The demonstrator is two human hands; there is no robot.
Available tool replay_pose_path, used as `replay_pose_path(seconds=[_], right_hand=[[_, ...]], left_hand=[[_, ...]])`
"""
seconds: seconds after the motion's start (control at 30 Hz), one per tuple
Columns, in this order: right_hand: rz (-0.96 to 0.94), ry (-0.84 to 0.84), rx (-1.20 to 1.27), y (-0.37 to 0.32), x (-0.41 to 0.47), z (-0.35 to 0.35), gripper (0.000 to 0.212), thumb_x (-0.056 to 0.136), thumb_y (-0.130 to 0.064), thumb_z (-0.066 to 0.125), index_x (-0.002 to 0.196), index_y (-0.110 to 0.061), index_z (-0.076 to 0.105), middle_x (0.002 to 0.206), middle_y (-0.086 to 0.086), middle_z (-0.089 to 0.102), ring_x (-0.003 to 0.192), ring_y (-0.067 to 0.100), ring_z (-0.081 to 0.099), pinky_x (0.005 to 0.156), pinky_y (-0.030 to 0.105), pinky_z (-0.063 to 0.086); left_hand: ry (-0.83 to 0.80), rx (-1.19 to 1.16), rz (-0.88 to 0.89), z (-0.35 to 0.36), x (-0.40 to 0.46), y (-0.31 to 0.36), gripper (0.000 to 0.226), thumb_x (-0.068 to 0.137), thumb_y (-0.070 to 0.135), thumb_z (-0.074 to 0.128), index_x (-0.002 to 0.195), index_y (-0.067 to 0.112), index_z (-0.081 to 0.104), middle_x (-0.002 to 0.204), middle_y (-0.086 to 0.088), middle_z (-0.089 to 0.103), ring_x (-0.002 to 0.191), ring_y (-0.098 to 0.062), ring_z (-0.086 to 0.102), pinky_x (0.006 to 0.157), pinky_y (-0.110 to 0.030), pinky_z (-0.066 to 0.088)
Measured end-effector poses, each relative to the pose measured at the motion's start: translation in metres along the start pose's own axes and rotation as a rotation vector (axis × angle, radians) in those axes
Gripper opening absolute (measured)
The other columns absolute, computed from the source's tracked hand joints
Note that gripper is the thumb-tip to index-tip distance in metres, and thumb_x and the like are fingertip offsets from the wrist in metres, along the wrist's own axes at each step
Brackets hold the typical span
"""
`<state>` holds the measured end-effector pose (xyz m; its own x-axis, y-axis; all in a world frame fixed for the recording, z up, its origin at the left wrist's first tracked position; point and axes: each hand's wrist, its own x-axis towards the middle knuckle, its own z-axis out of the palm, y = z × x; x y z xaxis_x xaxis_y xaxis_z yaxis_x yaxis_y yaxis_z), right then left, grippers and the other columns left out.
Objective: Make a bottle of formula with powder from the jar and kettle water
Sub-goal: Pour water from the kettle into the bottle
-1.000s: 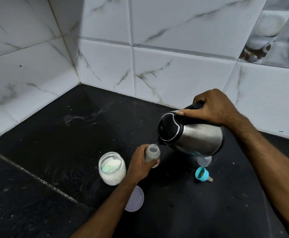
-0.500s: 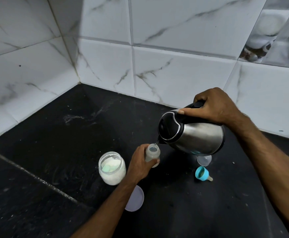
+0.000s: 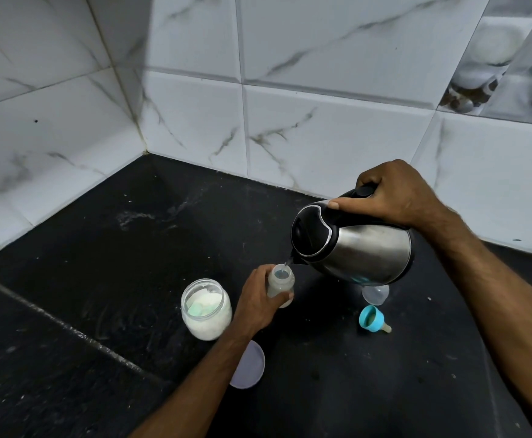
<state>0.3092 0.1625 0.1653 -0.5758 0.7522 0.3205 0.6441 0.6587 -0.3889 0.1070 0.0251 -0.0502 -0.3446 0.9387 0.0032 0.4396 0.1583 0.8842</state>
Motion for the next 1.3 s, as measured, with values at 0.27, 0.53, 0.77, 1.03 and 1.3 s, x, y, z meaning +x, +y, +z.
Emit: replay_pose_path(seconds=[0.27,0.53,0.77,1.03,1.3], right_hand=[[0.0,-0.001,0.005,0.0001,-0.0008,-0.0017,0.064,0.06,-0.079,0.069,0.049,-0.018,0.055,0.043,-0.002,0.046,0.047,0.014,0.043,0.05,0.029,0.033],[0.008,-0.005,-0.005,0.0006,0.0005,-0.0023,0.065,0.057,-0.083,0.065,0.05,-0.018,0.057,0.043,-0.002,0.047,0.047,0.014,0.044,0.051,0.029,0.034],[0.0,-0.007,-0.005,0.0007,0.0003,-0.0031,0.064,0.059,-0.08,0.069,0.047,-0.019,0.051,0.041,-0.003,0.04,0.046,0.014,0.039,0.051,0.029,0.032],[0.003,-0.007,-0.007,0.0013,0.0019,-0.0028,0.066,0.059,-0.08,0.069,0.047,-0.018,0.052,0.042,-0.002,0.042,0.046,0.014,0.039,0.051,0.029,0.032],[-0.012,-0.008,-0.013,0.0043,0.0043,-0.0019,0.086,0.054,-0.094,0.058,0.053,-0.008,0.055,0.049,0.012,0.048,0.048,0.017,0.038,0.051,0.03,0.032]], left_hand=[[0.007,0.001,0.008,0.0014,0.001,-0.0027,0.054,0.072,0.026,0.083,0.113,0.037,0.049,0.116,0.011,0.057,0.106,-0.002,0.055,0.094,-0.026,0.047],[0.009,-0.004,0.002,0.0014,0.0013,-0.003,0.054,0.071,0.025,0.083,0.113,0.035,0.05,0.116,0.011,0.057,0.106,-0.004,0.055,0.095,-0.029,0.048],[-0.001,-0.007,-0.001,0.0007,0.0011,-0.0024,0.054,0.073,0.025,0.082,0.114,0.034,0.049,0.118,0.009,0.056,0.106,-0.004,0.055,0.094,-0.026,0.047],[-0.006,0.005,-0.006,0.0011,0.0026,-0.0035,0.055,0.073,0.026,0.082,0.115,0.034,0.049,0.118,0.009,0.056,0.108,-0.005,0.055,0.095,-0.027,0.047],[-0.01,0.004,-0.007,0.001,0.0016,-0.0023,0.053,0.074,0.024,0.082,0.114,0.035,0.048,0.118,0.01,0.056,0.106,-0.003,0.054,0.093,-0.024,0.046]])
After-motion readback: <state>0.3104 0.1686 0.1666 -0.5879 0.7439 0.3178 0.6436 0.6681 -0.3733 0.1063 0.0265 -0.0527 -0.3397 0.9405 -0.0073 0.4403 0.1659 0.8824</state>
